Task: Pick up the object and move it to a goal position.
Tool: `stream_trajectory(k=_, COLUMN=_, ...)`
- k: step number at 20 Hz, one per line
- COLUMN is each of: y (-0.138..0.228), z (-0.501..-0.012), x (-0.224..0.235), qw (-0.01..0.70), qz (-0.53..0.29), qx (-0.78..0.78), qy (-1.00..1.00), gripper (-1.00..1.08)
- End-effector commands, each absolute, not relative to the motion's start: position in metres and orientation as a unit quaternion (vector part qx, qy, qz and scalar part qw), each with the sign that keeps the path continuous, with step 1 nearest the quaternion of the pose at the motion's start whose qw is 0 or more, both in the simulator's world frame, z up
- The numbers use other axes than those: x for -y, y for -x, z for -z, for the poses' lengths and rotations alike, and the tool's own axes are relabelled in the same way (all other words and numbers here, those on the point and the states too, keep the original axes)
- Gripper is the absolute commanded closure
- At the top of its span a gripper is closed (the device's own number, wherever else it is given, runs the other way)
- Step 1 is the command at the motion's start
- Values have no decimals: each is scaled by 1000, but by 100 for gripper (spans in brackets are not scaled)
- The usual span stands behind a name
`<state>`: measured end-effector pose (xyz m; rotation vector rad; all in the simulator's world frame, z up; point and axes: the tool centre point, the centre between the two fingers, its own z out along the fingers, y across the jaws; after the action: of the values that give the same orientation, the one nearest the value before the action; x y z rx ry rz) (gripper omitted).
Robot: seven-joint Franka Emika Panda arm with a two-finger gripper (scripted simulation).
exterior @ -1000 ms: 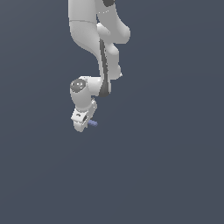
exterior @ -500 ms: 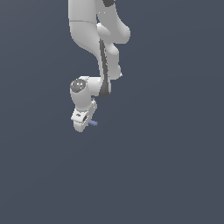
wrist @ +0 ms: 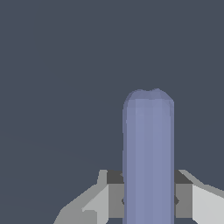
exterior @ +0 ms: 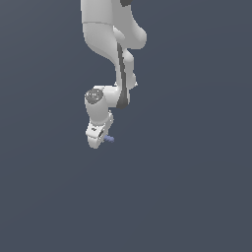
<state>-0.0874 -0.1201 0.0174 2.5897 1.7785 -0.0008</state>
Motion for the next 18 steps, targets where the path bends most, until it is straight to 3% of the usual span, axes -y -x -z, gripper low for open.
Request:
stream_trajectory(k=1, y=85, z=-20, x=103, qw=0, qz=0, qx=-567, qy=-824, gripper=108)
stream_trajectory(k=18, y=60, z=-43, x=-53, qw=0, qz=0, qx=-567, qy=-824, gripper=108)
